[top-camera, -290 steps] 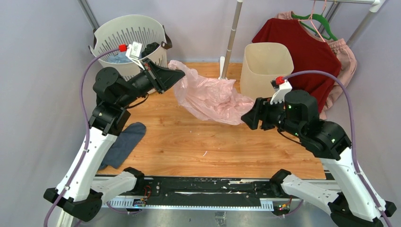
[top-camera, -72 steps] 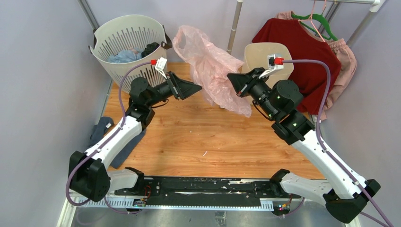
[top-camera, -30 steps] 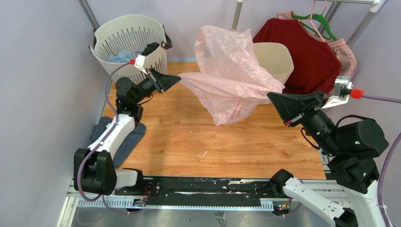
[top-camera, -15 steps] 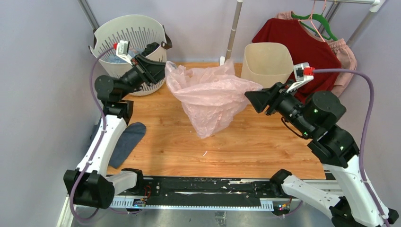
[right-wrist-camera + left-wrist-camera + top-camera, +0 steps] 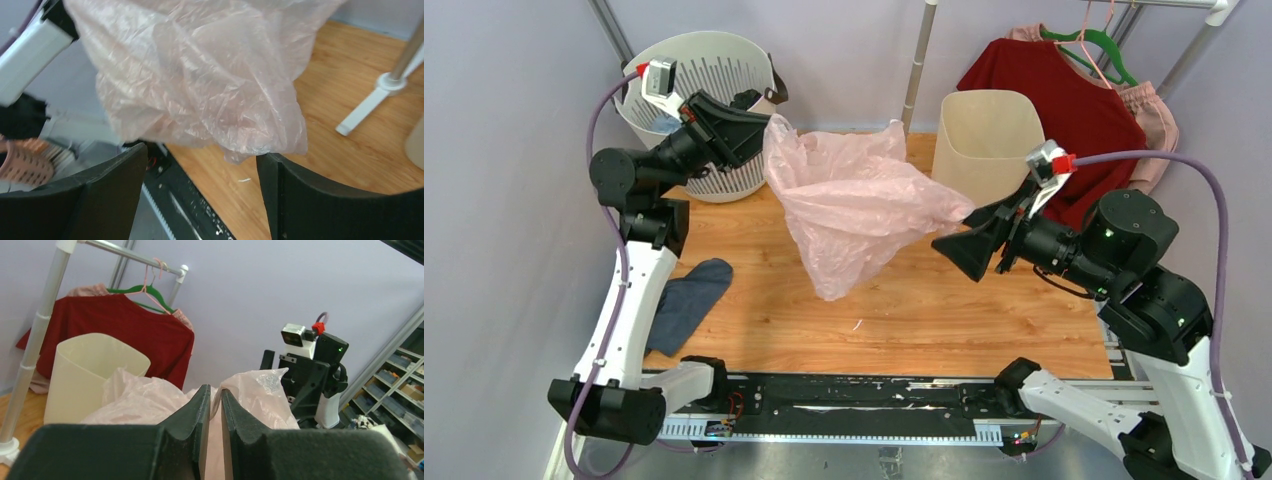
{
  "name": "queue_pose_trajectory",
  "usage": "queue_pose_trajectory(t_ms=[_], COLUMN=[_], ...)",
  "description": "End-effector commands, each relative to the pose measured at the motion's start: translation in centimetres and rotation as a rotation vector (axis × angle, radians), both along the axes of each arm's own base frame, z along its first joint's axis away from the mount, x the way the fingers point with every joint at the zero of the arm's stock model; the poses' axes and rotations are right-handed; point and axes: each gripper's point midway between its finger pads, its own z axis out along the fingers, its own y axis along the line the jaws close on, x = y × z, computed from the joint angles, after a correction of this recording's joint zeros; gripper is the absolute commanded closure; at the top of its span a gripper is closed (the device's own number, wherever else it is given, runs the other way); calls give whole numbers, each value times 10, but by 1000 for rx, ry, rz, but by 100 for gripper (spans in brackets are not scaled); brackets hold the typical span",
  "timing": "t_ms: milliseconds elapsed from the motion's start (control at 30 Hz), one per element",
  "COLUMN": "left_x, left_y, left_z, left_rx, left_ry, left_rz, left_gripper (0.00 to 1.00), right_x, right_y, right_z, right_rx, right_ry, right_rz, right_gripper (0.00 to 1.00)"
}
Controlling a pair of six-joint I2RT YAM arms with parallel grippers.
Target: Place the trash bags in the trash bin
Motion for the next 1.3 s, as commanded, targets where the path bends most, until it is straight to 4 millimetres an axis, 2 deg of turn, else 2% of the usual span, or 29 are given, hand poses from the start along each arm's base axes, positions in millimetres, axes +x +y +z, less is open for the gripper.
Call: queue_pose_trajectory(t_ms=[0, 67, 200, 267, 300, 333, 367, 400, 467, 533, 567, 667, 700, 767, 900, 1000, 1067, 1167, 1267], left_x=[13, 14, 18, 19, 20, 20, 21, 20, 19, 17, 18, 18, 18, 18, 21, 31, 38, 52, 61], left_y=[-2, -2, -2, -3, -3, -3, -3, -3, -3, -2, -2, -3, -3, -3, -4, -2, 1, 12, 30], left_z=[-13, -13, -11, -9, -9, -8, -7, -6, -4, -2, -2, -1, -2, -5, -24, -52, -72, -110, -141], left_rx=[32, 32, 30, 30, 30, 31, 34, 33, 32, 29, 28, 29, 29, 34, 59, 115, 153, 281, 395], left_ry=[51, 52, 53, 50, 51, 52, 51, 49, 45, 40, 43, 44, 45, 51, 84, 118, 172, 231, 303], left_rz=[-14, -12, -11, -14, -14, -16, -16, -16, -17, -14, -14, -19, -20, -24, -18, 40, 83, 210, 349], left_gripper=[81, 81, 80, 81, 80, 81, 80, 80, 80, 80, 80, 80, 80, 80, 77, 73, 66, 58, 56], right_x=[-48, -58, -86, -87, -77, -56, -22, -2, 23, 32, 33, 12, 9, 9, 13, 29, 38, 67, 96], right_y=[24, 27, 40, 43, 42, 34, 9, -11, -40, -49, -38, 14, 24, 36, 59, 73, 79, 85, 96], right_z=[-36, -45, -53, -65, -76, -90, -112, -122, -134, -131, -123, -94, -88, -88, -112, -138, -149, -168, -170], right_rx=[-87, -101, -64, -78, -122, -197, -327, -413, -524, -519, -461, -230, -189, -163, -192, -241, -265, -310, -320], right_ry=[79, 107, 148, 186, 205, 238, 271, 287, 301, 282, 250, 174, 159, 168, 241, 279, 303, 345, 364], right_rz=[338, 404, 627, 660, 607, 469, 211, 58, -147, -231, -198, 73, 121, 173, 257, 250, 239, 140, 67], right_gripper=[16, 16, 15, 14, 14, 14, 11, 10, 9, 8, 9, 13, 13, 15, 18, 18, 18, 18, 16])
